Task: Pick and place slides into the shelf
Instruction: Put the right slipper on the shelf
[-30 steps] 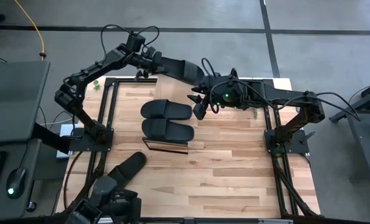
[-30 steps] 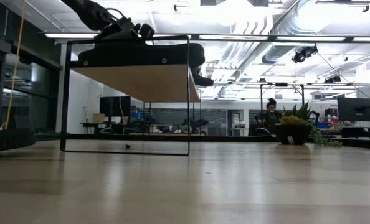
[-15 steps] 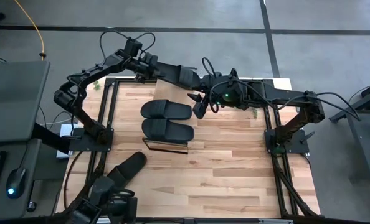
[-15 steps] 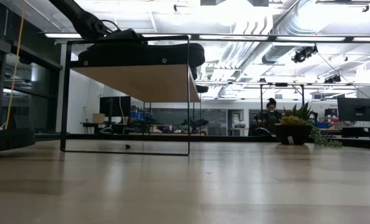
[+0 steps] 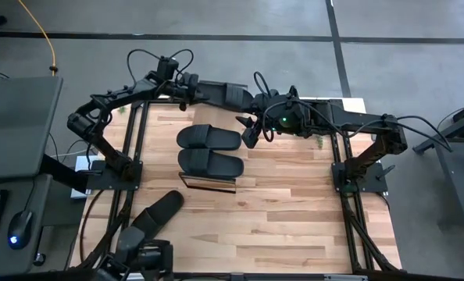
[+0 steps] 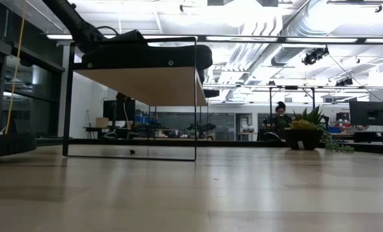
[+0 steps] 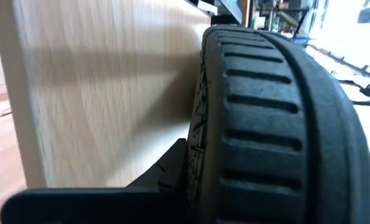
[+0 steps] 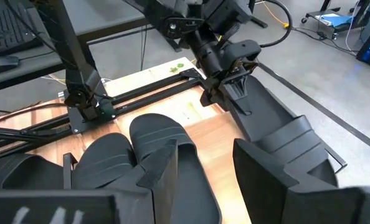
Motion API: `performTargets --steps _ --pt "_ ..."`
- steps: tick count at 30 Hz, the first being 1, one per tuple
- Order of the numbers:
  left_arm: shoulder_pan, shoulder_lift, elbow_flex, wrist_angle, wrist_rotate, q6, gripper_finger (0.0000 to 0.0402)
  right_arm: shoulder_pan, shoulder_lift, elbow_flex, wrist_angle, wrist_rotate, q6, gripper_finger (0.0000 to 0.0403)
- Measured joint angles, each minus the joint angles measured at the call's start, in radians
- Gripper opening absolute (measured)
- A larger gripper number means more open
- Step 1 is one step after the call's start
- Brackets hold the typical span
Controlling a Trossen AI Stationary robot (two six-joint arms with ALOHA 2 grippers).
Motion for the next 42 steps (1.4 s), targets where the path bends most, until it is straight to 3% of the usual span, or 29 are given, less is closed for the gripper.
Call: performTargets --steps 4,16,25,33,42 --pt "-0.004 0.000 -0.008 0.028 -0.028 -0.037 0.0065 -0.005 0.000 0.000 0.000 0.000 0.001 0.0146" --pt "-0.002 0.000 -0.008 0.024 -0.091 -0.037 0.0145 -0.039 0.000 0.000 0.000 -0.010 0.011 0.0146" --pt "-0.002 0.001 -0.008 -0.008 -0.011 0.081 0.0210 -0.039 0.000 0.000 0.002 -0.007 0.034 0.0146" --pt "0.054 0.000 -0.007 -0.148 0.053 0.250 0.0261 -0.039 0.000 0.000 0.002 -0.006 0.048 0.0146" --pt "0.112 0.001 0.013 -0.158 0.060 0.252 0.0295 -0.039 0.000 0.000 0.002 -0.005 0.049 0.0146"
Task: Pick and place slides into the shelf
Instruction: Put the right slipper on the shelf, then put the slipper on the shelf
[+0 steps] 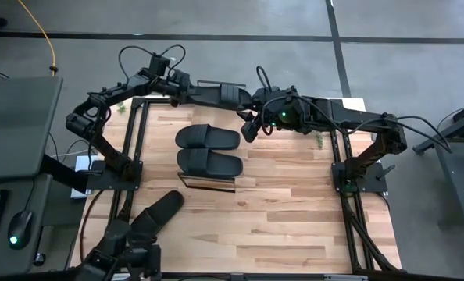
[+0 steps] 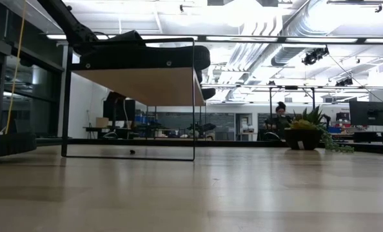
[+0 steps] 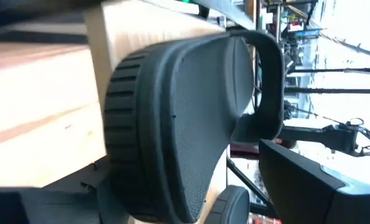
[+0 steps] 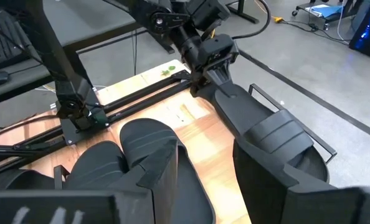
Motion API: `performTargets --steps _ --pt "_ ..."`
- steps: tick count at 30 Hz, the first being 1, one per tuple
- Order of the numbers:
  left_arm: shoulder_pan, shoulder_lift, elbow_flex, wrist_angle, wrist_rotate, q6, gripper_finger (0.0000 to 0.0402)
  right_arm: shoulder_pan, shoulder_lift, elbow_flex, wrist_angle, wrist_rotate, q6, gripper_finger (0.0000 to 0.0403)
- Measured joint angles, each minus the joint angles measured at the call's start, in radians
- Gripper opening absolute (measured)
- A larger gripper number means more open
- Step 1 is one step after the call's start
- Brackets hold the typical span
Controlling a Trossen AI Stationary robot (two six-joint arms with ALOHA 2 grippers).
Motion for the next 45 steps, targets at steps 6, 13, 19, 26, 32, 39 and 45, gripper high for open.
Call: performTargets --steps 6,13,19,26,32,39,45 --pt "0.007 0.002 0.011 -0.007 0.010 0.000 0.0298 0.000 0.000 0.000 0.000 0.000 0.046 0.0146" --pt "0.023 0.002 0.011 -0.007 0.016 0.009 0.0299 0.008 0.000 0.000 -0.001 -0.003 0.049 0.0146" --pt "0.067 -0.007 0.012 -0.058 0.061 0.031 0.0299 0.009 0.000 0.000 -0.001 -0.003 0.070 0.0146" --pt "0.064 -0.034 0.013 -0.258 0.069 0.172 0.0299 0.009 0.001 0.000 -0.002 -0.003 0.070 0.0146" --pt "0.054 -0.103 0.012 -0.373 0.096 0.275 0.0299 0.009 0.001 0.000 -0.002 -0.004 0.069 0.0146" --pt "0.033 -0.198 0.058 -0.355 0.089 0.264 0.0299 0.007 0.002 0.000 -0.002 -0.007 0.071 0.0146" --pt "0.012 -0.280 0.099 -0.342 0.098 0.211 0.0299 0.007 0.002 0.000 -0.005 -0.040 0.103 0.0146"
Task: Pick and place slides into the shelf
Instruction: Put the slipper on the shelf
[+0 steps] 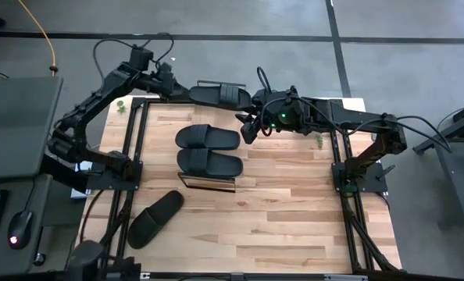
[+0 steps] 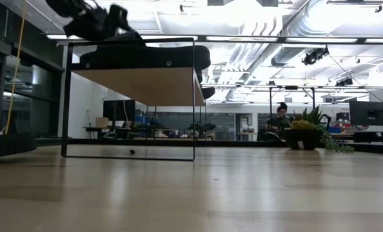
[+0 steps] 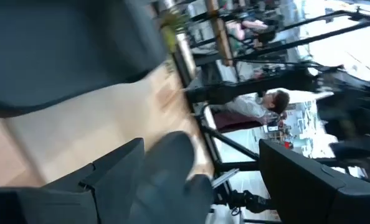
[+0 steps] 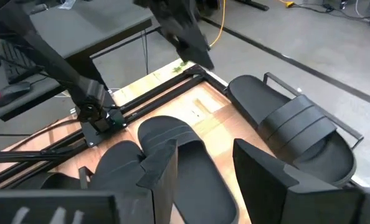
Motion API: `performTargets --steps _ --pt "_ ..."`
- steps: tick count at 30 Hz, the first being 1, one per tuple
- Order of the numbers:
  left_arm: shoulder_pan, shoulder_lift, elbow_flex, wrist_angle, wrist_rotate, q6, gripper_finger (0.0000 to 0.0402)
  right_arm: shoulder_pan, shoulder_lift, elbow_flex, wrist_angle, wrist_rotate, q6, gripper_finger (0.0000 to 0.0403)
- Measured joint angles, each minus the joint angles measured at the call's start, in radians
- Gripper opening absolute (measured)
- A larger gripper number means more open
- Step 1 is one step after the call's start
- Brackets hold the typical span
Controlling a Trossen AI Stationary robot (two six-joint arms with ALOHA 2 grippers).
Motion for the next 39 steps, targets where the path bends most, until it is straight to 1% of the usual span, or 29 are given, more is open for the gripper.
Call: performTargets --steps 5,8,11,15,20,25,30,34,39 --pt "0.002 -0.075 0.055 0.001 0.009 -0.040 0.0299 0.000 0.000 0.000 -0.003 -0.008 0.009 0.0146" --pt "-0.001 -0.124 0.096 0.003 0.033 -0.068 0.0299 0.000 0.000 0.000 -0.005 -0.008 0.008 0.0146" --pt "-0.037 -0.146 0.135 0.003 0.053 -0.095 0.0299 0.000 0.000 0.000 -0.006 -0.007 -0.010 0.0146" --pt "-0.116 -0.162 0.186 0.003 0.083 -0.134 0.0299 -0.001 0.000 0.000 -0.010 -0.007 -0.016 0.0146" --pt "-0.264 -0.159 0.224 0.001 0.089 -0.141 0.0299 -0.006 0.000 0.000 -0.025 -0.009 -0.011 0.0146" --pt "-0.383 -0.159 0.227 0.000 0.122 -0.178 0.0299 -0.006 0.000 0.000 -0.041 -0.012 -0.011 0.0146" --pt "-0.478 -0.159 0.227 -0.009 0.151 -0.195 0.0299 -0.006 0.000 0.000 -0.043 -0.012 -0.010 0.0146" --pt "-0.536 -0.159 0.227 -0.064 0.175 -0.195 0.0298 -0.006 0.000 0.000 -0.043 -0.013 -0.010 0.0146" --pt "-0.601 -0.159 0.226 -0.177 0.184 -0.148 0.0298 -0.006 0.000 0.000 -0.043 -0.027 -0.002 0.0146"
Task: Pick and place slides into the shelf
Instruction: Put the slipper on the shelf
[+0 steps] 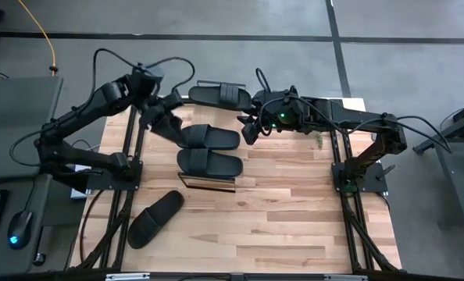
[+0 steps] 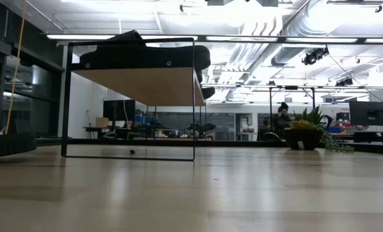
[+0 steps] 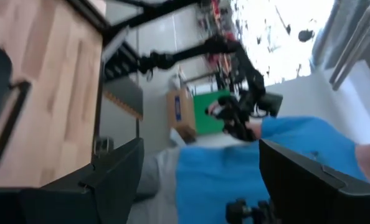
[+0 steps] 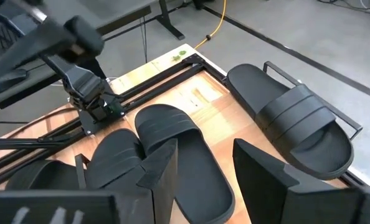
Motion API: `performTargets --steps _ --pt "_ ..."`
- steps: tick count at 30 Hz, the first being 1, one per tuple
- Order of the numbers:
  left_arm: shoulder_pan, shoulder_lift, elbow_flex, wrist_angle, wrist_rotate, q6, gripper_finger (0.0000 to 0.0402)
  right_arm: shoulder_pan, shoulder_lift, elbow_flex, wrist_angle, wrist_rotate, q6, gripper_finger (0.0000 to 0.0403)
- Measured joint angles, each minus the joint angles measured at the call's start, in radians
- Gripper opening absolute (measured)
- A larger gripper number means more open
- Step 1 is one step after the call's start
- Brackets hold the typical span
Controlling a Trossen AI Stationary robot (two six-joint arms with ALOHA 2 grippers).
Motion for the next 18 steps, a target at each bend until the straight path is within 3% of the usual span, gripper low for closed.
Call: performTargets --steps 8,18 --pt "-0.107 0.000 0.000 -0.312 -0.065 0.186 0.0298 0.000 0.000 0.000 0.000 -0.018 0.036 0.0146" --pt "-0.200 0.000 0.000 -0.694 -0.389 0.420 0.0298 0.000 0.000 0.000 0.000 -0.018 0.035 0.0146"
